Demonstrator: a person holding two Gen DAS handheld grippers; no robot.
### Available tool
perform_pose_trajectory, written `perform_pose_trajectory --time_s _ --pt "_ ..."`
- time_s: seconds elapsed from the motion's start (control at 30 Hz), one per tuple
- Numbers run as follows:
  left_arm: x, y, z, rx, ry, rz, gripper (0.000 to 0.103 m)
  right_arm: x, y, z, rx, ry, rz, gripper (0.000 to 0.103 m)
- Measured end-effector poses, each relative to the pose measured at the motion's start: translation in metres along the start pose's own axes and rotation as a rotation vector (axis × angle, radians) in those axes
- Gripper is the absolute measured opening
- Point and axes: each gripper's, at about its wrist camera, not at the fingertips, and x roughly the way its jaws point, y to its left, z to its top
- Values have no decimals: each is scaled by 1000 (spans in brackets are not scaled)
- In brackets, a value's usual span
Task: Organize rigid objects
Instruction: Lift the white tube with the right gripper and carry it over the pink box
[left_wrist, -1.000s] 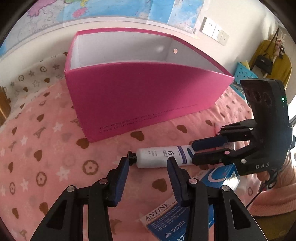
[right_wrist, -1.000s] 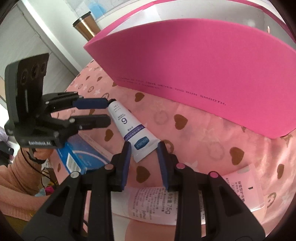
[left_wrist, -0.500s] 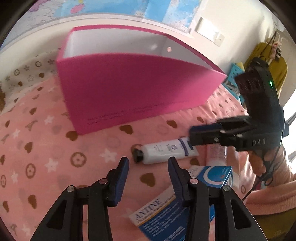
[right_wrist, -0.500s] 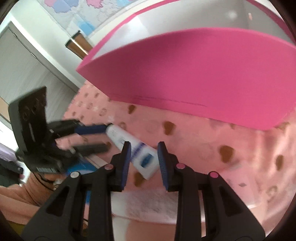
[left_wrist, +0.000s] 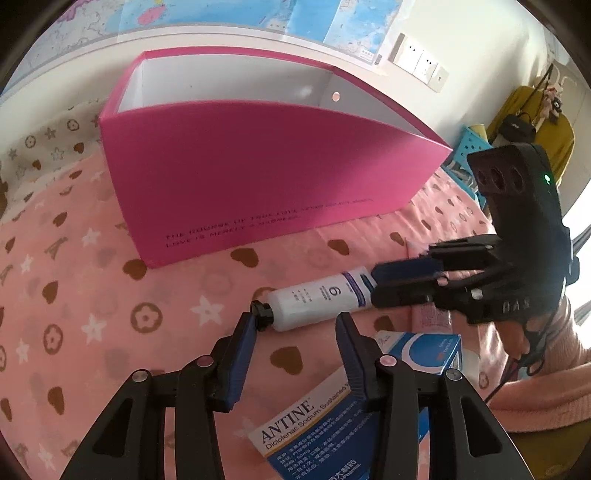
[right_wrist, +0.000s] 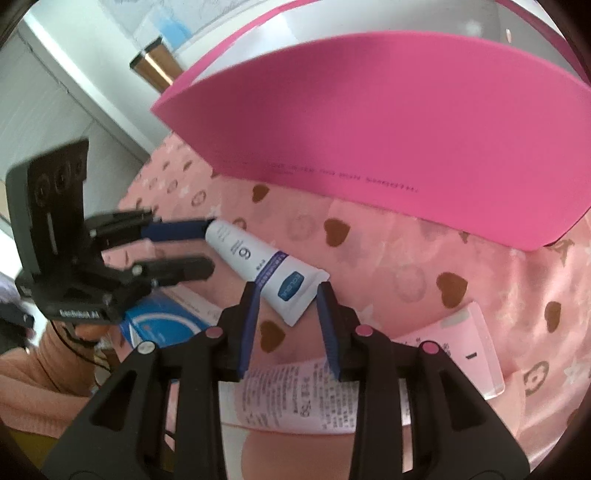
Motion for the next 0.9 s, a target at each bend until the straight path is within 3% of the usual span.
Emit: perform_pose_trajectory --time_s 0.23,0.43,0.63,0.9 --pt "-2 0 -6 -6 8 -12 48 -4 -15 5 107 -69 83 39" --pt "-4 4 -6 -19 -2 -18 46 -1 -10 6 87 -31 4 35" --pt "-3 -4 -4 0 -2 18 45 -2 -12 7 96 -59 49 39" --pt "3 -16 3 1 -10 12 44 -19 -13 1 94 -109 70 39"
